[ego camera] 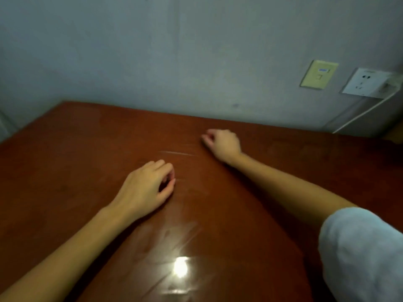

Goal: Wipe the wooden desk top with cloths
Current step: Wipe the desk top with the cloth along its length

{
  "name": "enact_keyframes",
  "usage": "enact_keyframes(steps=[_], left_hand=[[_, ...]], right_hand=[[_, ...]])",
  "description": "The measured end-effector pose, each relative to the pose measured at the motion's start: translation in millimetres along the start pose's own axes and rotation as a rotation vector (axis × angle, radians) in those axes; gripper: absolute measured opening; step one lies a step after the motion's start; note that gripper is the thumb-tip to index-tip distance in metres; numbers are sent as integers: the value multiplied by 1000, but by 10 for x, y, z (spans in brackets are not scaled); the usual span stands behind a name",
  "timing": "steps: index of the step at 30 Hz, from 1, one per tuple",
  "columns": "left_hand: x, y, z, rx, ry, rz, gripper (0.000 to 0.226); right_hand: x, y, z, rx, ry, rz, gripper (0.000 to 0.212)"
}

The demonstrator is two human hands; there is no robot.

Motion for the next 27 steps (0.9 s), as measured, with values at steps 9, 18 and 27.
enact_keyframes(steps=[9, 18, 27], left_hand=[[889, 498, 449, -8, 157, -50, 17], [1360, 626, 309, 26, 112, -19, 9], [1701, 711, 265, 14, 135, -72, 9]], right_hand=[[2600, -81, 1772, -276, 686, 467, 23], [2005, 938, -801, -14, -342, -181, 34], [2828, -65, 1622, -48, 61, 3, 30]])
Point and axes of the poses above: each hand's wrist, its own x-axis away from the middle knuckle, its own y-axis out of the back of the hand, z = x × y, the point moved 5 cm from there along -x, towards the middle knuckle, and after that the axes turned 13 degrees about -x, right-handed, at the moved point
